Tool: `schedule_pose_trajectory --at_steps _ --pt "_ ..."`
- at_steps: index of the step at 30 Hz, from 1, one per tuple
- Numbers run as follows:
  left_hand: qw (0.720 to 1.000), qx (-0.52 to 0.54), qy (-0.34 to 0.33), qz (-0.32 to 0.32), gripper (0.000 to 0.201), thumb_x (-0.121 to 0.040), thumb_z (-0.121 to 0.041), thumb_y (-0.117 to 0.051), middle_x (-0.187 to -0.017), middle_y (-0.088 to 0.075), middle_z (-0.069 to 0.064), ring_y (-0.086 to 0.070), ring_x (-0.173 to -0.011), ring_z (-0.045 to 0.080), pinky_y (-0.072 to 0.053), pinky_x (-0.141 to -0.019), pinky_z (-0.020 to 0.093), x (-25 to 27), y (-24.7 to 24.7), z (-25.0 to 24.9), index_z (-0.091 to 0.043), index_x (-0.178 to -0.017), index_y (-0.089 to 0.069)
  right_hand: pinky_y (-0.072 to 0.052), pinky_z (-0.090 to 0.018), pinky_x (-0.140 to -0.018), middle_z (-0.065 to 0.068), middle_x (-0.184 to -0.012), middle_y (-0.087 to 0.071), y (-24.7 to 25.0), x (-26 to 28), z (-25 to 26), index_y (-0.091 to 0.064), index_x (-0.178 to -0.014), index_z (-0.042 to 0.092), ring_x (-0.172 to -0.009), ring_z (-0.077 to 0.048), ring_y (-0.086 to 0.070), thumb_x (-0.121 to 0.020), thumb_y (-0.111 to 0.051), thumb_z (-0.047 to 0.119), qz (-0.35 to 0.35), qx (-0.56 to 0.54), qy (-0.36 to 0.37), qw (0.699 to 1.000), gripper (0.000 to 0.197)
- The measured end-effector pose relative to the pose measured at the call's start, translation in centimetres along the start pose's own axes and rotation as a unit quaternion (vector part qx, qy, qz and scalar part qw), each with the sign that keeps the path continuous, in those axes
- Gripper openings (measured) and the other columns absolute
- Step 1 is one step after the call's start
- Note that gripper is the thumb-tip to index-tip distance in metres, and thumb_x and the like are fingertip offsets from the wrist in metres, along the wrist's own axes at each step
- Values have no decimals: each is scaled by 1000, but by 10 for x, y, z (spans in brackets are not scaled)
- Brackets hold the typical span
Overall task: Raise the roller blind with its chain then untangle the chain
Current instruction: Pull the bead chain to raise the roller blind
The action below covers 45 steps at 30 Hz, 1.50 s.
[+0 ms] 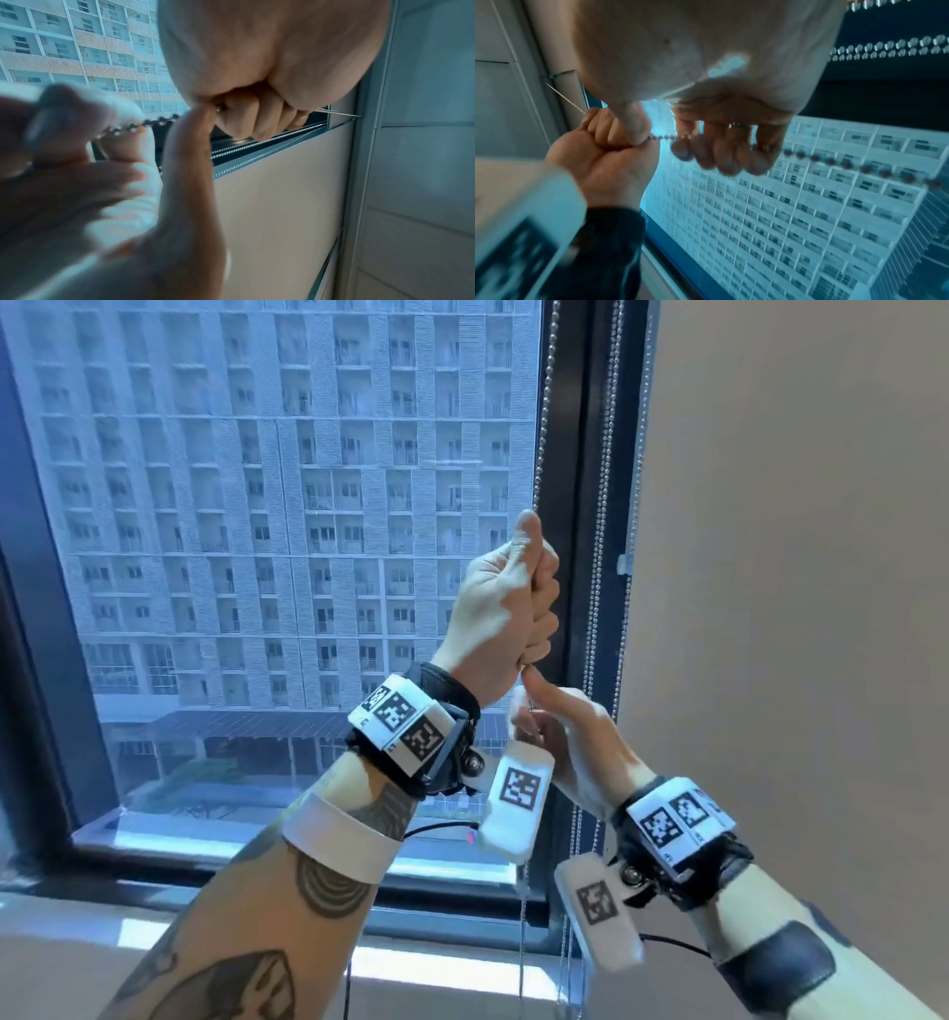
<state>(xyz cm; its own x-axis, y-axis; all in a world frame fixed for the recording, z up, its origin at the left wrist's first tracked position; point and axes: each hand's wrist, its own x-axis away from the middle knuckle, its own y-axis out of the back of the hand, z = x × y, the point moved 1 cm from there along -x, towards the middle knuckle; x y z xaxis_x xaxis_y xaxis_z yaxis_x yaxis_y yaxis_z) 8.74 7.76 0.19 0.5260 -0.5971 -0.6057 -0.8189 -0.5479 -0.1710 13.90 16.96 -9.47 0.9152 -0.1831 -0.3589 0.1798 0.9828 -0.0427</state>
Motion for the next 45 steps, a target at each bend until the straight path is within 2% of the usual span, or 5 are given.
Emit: schedule_pose_trajectory --at_steps 6,24,32,40,45 --pt "1000 15 -21 9 51 -111 -42 -32 -49 -20 -7 -14 -34 4 -17 -32 13 9 1 -3 -20 -65 -32 -44 -50 -92 -23 -110 -61 21 -4 35 -61 -100 9 -104 -30 -66 -80 -59 20 -44 -15 41 998 23" --pt "998 -3 49 28 49 -96 -59 -39 -52 -18 -6 -9 -39 8 -6 -40 24 40 15 68 -23 -65 -28 -56 -34 -77 -17 -95 -73 1 -25 99 -60 -110 7 -89 -33 -71 -90 -58 24 -36 -88 100 990 27" --pt "996 -22 22 90 43 -102 -45 -40 -60 -27 -2 -17 -52 14 -12 -49 35 25 32 76 -22 -66 -43 -5 -24 -49 6 -47 -20 -35 -43 123 -30 -61 23 -44 -14 -8 -109 -32 55 -138 -61 76 986 58" --pt "980 44 131 146 47 -107 -46 -40 -89 -67 15 -67 -77 26 -51 -70 34 10 69 57 -5 -103 -63 -8 -17 -42 7 -41 -18 -53 -41 112 -25 -56 24 -33 -11 -10 -107 -34 61 -195 -84 81 974 64" --pt "988 23 106 107 57 -109 -49 -37 -101 -66 19 -64 -90 30 -51 -87 43 -7 81 38 -2 -114 -67 -9 -13 -39 8 -38 -21 -54 -33 92 -30 -52 24 -28 -8 -15 -107 -36 59 -198 -98 94 971 65"
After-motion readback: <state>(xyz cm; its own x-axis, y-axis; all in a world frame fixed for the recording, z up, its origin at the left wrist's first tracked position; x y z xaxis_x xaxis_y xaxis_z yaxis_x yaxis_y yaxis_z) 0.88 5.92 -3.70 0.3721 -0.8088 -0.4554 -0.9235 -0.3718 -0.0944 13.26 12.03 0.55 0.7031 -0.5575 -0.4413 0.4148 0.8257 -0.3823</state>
